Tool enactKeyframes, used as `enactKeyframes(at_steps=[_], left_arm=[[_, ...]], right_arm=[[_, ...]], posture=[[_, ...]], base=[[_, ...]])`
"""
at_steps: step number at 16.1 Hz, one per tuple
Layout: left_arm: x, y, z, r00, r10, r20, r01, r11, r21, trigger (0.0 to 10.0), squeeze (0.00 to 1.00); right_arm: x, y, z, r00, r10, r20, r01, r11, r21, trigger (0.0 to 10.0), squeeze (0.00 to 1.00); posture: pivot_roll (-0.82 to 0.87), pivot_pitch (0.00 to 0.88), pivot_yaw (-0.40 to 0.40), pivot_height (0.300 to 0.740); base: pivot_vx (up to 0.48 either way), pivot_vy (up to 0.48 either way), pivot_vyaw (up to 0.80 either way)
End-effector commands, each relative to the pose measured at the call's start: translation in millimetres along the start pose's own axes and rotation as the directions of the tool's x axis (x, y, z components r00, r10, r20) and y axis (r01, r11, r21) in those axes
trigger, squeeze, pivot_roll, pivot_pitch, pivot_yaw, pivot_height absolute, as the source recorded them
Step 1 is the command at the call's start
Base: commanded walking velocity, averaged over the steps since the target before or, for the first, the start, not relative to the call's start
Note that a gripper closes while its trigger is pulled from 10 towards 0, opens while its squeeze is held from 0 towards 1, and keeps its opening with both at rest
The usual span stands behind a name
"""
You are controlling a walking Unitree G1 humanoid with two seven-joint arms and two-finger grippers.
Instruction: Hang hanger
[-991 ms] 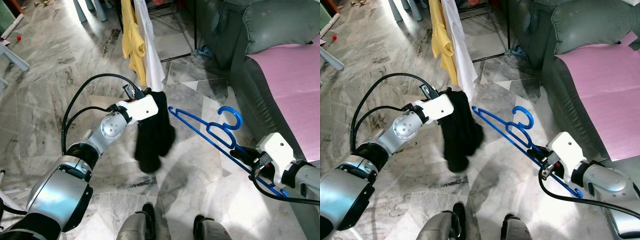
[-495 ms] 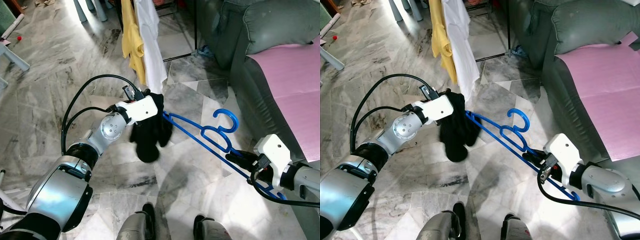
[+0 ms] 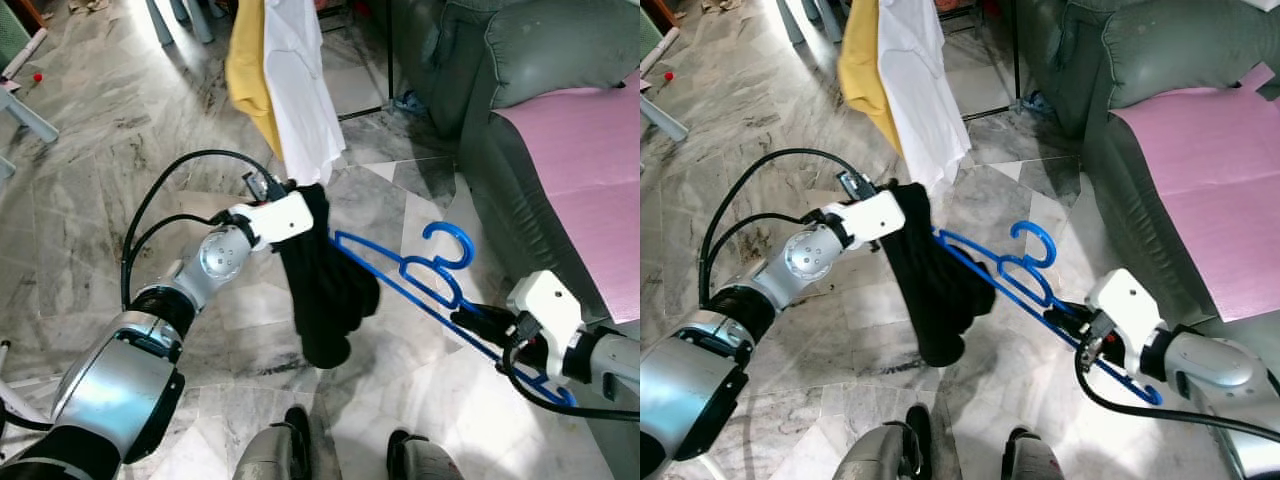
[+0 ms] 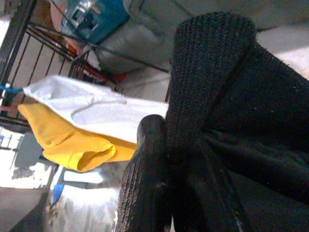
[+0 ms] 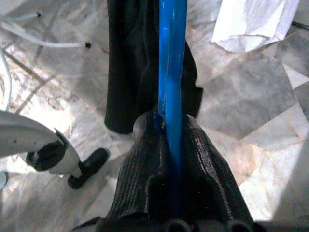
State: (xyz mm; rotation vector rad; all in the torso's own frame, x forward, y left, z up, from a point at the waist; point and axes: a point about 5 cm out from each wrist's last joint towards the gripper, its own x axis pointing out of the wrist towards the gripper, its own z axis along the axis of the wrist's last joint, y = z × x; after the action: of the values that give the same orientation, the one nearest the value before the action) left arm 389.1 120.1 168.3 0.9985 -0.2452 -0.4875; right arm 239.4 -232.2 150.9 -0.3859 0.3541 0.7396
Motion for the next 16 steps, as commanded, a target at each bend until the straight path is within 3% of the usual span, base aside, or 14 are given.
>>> enactKeyframes(at_steps=[1, 3, 6, 9, 12, 16], left_arm=[[-3.0, 13.4, -6.7, 0.999, 0.046, -0.028, -0.046, 0.999, 0.017, 10.0, 0.0], [-2.2, 19.5, -2.5, 0.997, 0.071, 0.003, -0.071, 0.997, 0.0, 10.0, 0.0], [-2.5, 20.5, -2.4, 0.997, 0.072, 0.006, -0.072, 0.997, 0.002, 10.0, 0.0], [-6.1, 14.3, -0.7, 0.998, 0.014, 0.06, -0.013, 1.0, -0.023, 10.0, 0.0], [-10.8, 14.6, -11.4, 1.0, 0.014, 0.009, -0.014, 1.0, 0.02, 10.0, 0.0], [-13.8, 15.3, -19.4, 0.999, 0.018, -0.038, -0.017, 1.0, 0.025, 10.0, 0.0]], right_arm=[[0.4, 7.4, -7.0, 0.998, 0.045, -0.046, -0.045, 0.999, -0.009, 10.0, 0.0], [0.4, 13.5, -21.5, 0.987, 0.084, -0.138, -0.087, 0.996, -0.019, 10.0, 0.0], [3.5, 17.2, -29.5, 0.979, 0.098, -0.177, -0.104, 0.994, -0.026, 10.0, 0.0], [7.6, 3.4, -29.8, 0.986, -0.018, -0.165, 0.002, 0.995, -0.097, 10.0, 0.0], [5.0, -16.6, -16.8, 0.983, -0.157, -0.092, 0.142, 0.977, -0.159, 10.0, 0.0], [0.7, -21.0, 4.3, 0.986, -0.168, 0.016, 0.169, 0.973, -0.158, 10.0, 0.0]], posture=[[-0.16, 0.254, 0.169, 0.74], [-0.15, 0.253, 0.169, 0.74], [-0.14, 0.252, 0.17, 0.74], [-0.14, 0.251, 0.174, 0.74], [-0.14, 0.25, 0.18, 0.74], [-0.15, 0.248, 0.186, 0.74]], base=[[0.0, 0.0, 0.0], [0.0, 0.0, 0.0], [0.0, 0.0, 0.0], [0.0, 0.0, 0.0], [0.0, 0.0, 0.0], [0.0, 0.0, 0.0]])
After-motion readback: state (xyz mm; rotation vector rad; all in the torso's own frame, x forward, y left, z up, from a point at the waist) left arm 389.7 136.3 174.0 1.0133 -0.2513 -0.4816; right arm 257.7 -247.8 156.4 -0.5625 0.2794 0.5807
